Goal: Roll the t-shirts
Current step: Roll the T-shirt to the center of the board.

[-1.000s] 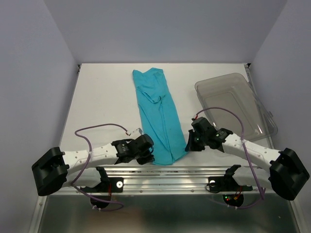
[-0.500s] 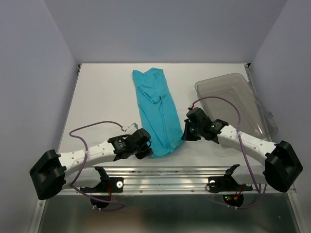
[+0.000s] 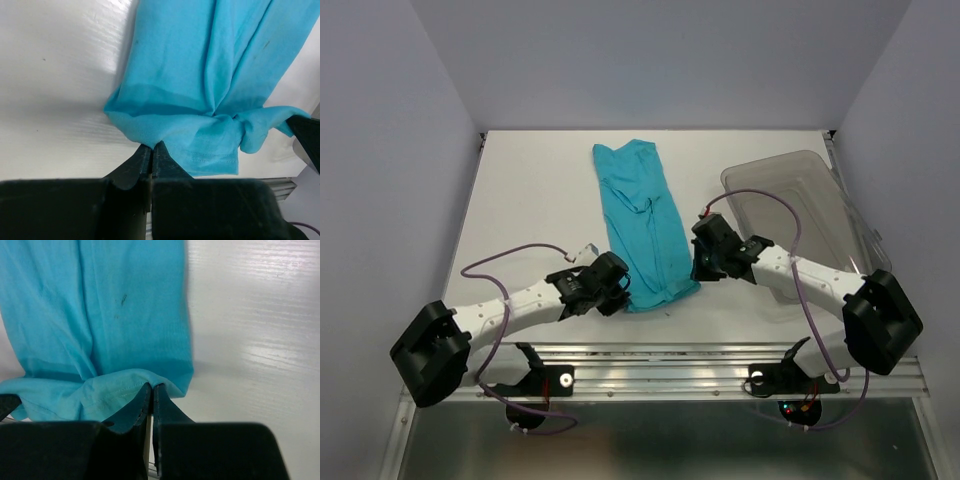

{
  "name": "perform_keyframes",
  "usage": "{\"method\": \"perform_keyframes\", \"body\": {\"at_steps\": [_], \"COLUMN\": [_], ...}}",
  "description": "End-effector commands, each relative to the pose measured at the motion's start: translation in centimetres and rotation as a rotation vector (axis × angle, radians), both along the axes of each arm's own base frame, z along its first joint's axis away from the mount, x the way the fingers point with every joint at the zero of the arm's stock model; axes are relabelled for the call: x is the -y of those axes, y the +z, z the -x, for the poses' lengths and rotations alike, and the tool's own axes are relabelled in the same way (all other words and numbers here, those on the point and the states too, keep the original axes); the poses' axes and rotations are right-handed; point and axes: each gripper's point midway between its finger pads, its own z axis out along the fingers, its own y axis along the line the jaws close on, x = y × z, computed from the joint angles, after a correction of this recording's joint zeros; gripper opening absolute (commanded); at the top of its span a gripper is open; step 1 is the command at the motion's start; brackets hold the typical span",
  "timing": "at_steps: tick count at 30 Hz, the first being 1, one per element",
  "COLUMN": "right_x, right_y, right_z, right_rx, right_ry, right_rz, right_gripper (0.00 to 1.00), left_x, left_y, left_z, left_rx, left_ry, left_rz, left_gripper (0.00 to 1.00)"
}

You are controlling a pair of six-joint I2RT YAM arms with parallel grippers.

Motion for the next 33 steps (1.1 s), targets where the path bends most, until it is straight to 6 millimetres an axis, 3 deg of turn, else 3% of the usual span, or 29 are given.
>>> {"method": "perform_keyframes", "body": {"at_steps": [1, 10, 11, 14, 15, 16, 18, 21, 25, 29, 33], "right_x": [-1.1, -1.6, -1.6, -1.6, -1.6, -1.6, -1.6, -1.2, -1.6, -3.0, -5.0], "right_y": [1.4, 0.5, 0.5, 1.4, 1.8, 2.4, 4.0, 5.2, 5.5, 4.9, 3.4], "right_z": [-2.8, -4.3, -4.4, -4.8, -4.8, -4.9, -4.8, -3.9, -1.7, 0.8, 2.9], "right_rx": [0.085, 0.093, 0.096, 0.123, 0.131, 0.144, 0.177, 0.180, 0.137, 0.094, 0.042], "right_ry": [-0.010, -0.014, -0.013, -0.022, -0.022, -0.018, -0.015, -0.003, 0.048, 0.107, 0.169], "right_rz": [-0.012, 0.008, 0.010, 0.004, 0.000, -0.009, -0.036, -0.055, -0.122, -0.173, -0.203], "right_gripper": [0.01, 0.01, 0.06, 0.23, 0.40, 0.46, 0.51, 0.52, 0.52, 0.44, 0.42], "left_x": [0.3, -0.4, -0.4, -0.6, -0.6, -0.8, -1.0, -1.6, -3.0, -3.3, -3.2], "left_y": [1.2, 0.4, 0.2, 0.3, 0.7, 1.0, 1.9, 4.7, 6.5, 6.7, 5.2], "left_z": [-2.1, -3.9, -4.0, -4.4, -4.5, -4.8, -5.1, -5.9, -6.1, -5.6, -4.4], "left_rx": [0.058, 0.059, 0.055, 0.058, 0.065, 0.079, 0.102, 0.173, 0.209, 0.208, 0.176], "left_ry": [0.014, 0.038, 0.034, 0.028, 0.026, 0.032, 0.040, 0.067, 0.099, 0.079, 0.031], "left_rz": [-0.012, -0.050, -0.057, -0.076, -0.080, -0.087, -0.095, -0.091, -0.130, -0.141, -0.143], "left_gripper": [0.00, 0.00, 0.01, 0.18, 0.22, 0.26, 0.44, 0.54, 0.55, 0.53, 0.51]}}
